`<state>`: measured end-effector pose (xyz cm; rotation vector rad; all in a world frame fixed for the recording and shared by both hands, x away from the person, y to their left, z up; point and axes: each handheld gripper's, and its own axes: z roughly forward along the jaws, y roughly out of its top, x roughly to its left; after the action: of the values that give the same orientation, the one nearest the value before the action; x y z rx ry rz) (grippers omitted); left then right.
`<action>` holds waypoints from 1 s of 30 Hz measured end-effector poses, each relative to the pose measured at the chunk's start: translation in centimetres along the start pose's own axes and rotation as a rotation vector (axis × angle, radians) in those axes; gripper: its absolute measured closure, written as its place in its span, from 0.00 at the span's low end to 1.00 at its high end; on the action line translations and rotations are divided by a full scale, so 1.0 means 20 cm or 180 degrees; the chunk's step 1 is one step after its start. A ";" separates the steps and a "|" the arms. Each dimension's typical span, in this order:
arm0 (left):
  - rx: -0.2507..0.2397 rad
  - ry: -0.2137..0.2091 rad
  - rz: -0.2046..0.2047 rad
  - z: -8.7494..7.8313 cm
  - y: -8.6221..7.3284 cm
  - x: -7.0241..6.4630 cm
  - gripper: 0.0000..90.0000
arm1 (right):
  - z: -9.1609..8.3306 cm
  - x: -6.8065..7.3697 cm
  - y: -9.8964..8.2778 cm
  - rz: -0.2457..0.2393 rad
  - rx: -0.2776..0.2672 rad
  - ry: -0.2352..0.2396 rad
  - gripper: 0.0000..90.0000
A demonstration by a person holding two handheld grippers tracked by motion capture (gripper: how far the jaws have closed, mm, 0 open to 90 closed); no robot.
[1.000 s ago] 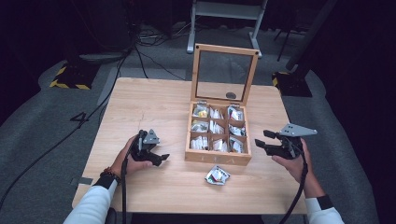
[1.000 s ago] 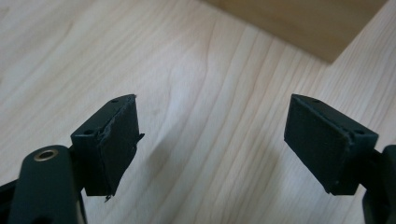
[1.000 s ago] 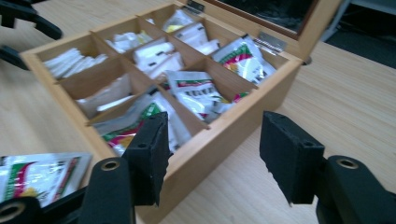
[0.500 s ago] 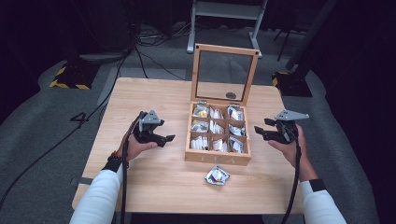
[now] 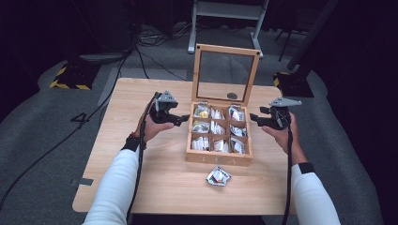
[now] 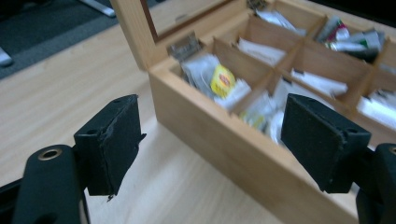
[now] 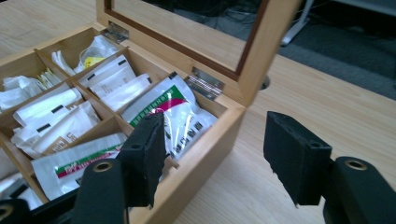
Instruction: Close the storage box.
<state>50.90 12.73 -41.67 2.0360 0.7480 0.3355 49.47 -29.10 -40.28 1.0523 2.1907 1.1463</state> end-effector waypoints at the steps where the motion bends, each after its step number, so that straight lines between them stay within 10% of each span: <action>1: -0.0008 0.0014 0.0004 0.01 0.02 0.00 0.23 | 0.02 0.00 0.01 0.0014 0.0025 0.0022 0.43; 14: 0.0051 0.0201 -0.0009 0.18 0.26 0.02 0.26 | 0.14 -0.05 0.16 0.0110 0.0003 -0.0010 0.44; 30: 0.0233 0.0365 -0.0274 0.34 0.27 0.08 0.27 | 0.27 -0.09 0.23 0.0273 0.0064 -0.0037 0.44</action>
<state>57.63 6.99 -40.96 2.0593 0.9278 0.3828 56.23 -26.16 -39.35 1.1686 2.1711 1.1541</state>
